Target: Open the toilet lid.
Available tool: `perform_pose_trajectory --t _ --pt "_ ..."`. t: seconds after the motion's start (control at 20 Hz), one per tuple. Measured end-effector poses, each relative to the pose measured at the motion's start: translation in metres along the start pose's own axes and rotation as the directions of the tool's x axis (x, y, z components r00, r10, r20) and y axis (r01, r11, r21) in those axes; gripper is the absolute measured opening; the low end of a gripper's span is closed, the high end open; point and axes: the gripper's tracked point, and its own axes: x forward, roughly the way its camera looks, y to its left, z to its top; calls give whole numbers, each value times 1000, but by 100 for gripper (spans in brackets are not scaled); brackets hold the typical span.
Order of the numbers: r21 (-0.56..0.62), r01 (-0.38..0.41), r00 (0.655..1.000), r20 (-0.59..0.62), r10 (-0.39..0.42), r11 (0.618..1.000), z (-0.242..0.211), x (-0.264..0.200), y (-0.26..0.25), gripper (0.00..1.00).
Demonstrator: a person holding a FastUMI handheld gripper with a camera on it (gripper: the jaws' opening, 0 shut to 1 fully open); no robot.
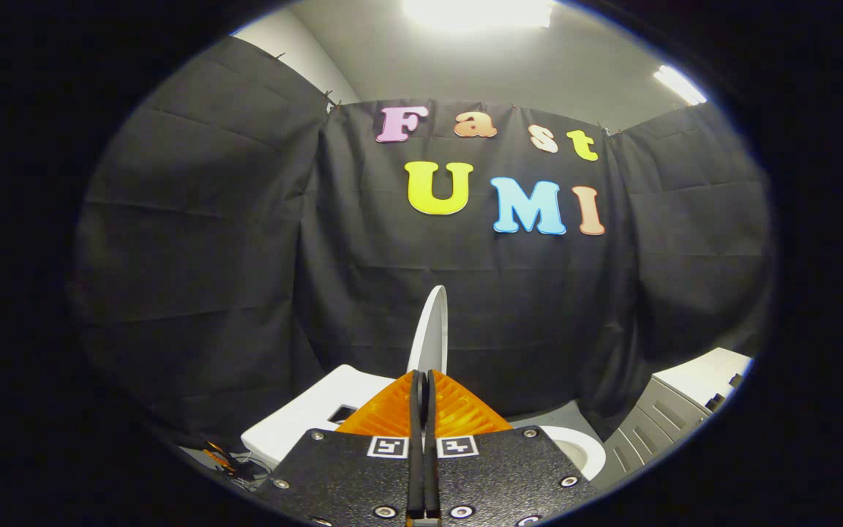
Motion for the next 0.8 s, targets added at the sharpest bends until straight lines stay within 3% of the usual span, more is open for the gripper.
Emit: perform_pose_trajectory --t 0.15,0.55,0.8 --pt "-34 -46 999 -22 45 998 -3 4 31 0" --pt "31 -180 980 -79 182 983 -14 22 102 0" --pt "-101 -262 963 -88 253 960 -10 19 97 7"
